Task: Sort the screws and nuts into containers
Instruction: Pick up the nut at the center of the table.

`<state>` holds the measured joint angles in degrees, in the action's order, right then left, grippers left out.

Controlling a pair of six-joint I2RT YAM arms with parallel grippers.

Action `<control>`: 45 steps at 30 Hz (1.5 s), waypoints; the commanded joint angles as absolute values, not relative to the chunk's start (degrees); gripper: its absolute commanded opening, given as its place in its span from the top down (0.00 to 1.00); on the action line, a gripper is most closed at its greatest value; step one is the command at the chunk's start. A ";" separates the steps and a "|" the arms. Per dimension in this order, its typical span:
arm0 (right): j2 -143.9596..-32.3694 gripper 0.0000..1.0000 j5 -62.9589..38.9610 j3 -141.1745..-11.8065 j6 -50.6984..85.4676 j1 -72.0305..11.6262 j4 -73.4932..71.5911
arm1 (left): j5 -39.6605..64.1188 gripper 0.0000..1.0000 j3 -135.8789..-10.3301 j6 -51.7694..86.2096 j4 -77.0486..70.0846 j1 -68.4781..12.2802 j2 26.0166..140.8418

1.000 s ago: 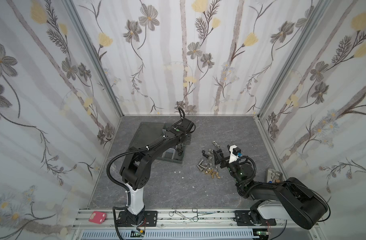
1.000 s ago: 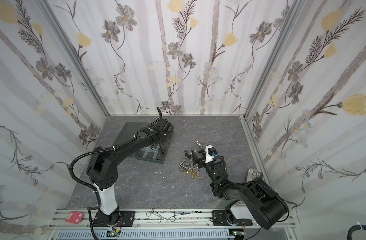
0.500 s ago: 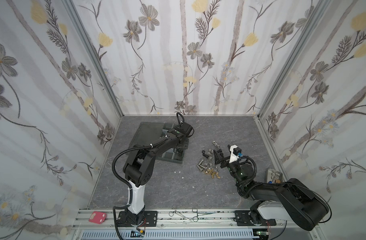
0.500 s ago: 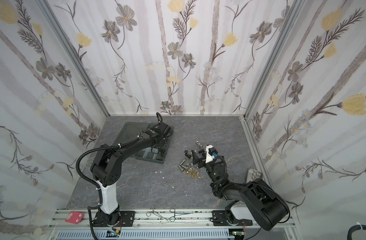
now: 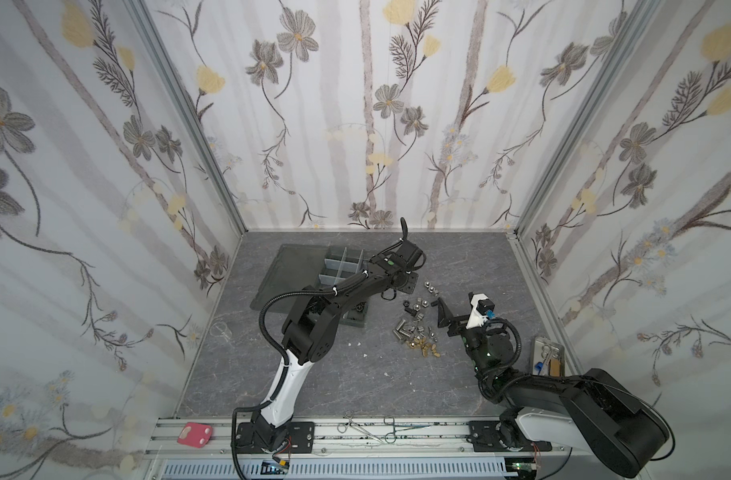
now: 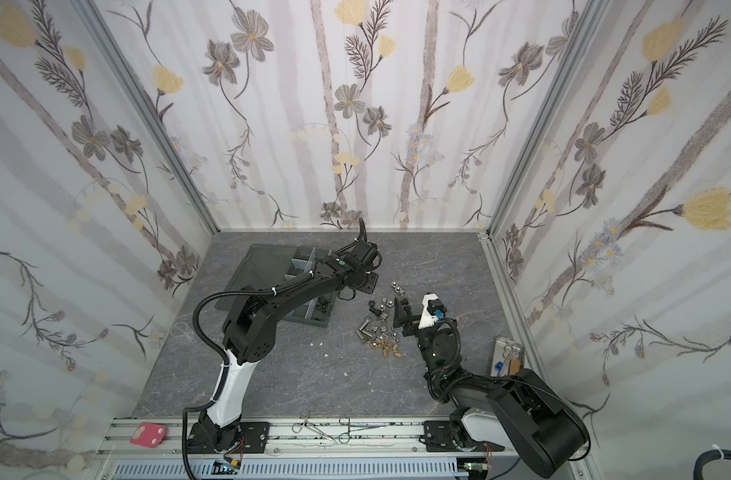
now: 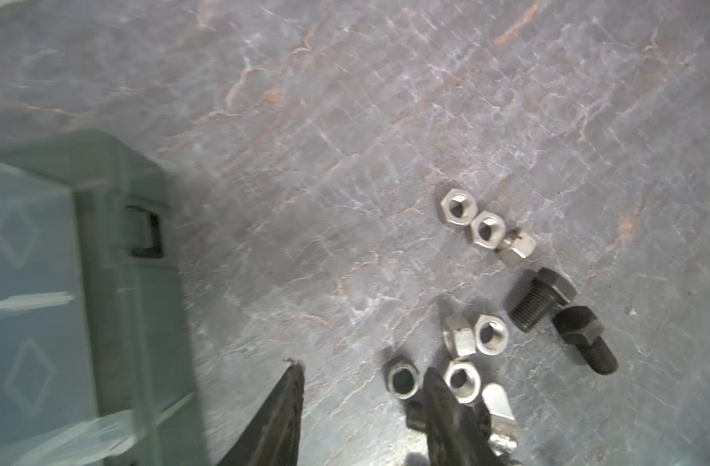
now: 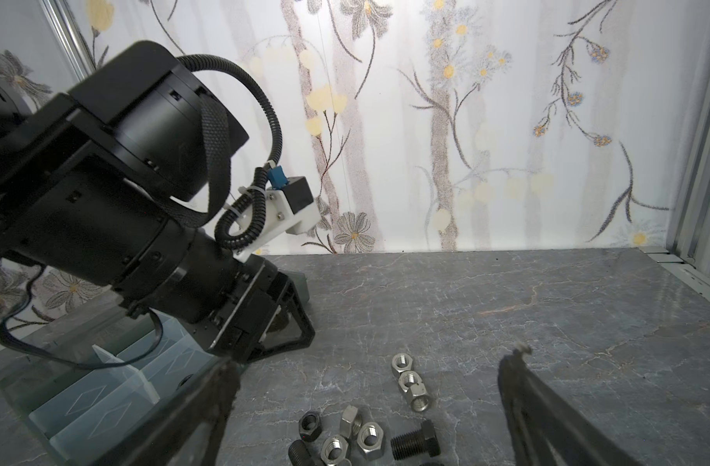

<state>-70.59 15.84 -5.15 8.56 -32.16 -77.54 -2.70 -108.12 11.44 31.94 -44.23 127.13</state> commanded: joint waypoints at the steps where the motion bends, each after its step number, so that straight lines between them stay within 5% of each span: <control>1: -70.97 0.00 17.65 -5.69 8.96 -32.21 -77.87 | 0.10 0.52 -108.89 9.84 33.25 -44.77 128.70; 21: -70.71 0.00 18.81 -5.62 9.44 -32.23 -77.87 | 0.54 0.51 -106.23 13.67 34.03 -46.14 133.92; 34: -70.62 0.00 19.51 -5.62 9.40 -32.18 -77.78 | -0.78 0.72 -105.76 14.24 35.44 -46.85 133.52; 45: -70.84 0.01 19.69 -5.72 9.33 -32.22 -77.55 | -3.57 0.79 -106.90 14.48 33.59 -46.32 131.23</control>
<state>-70.83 18.81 -5.65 8.97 -32.16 -76.69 -2.22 -106.17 13.91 34.11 -46.81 132.90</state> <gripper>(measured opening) 0.995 0.216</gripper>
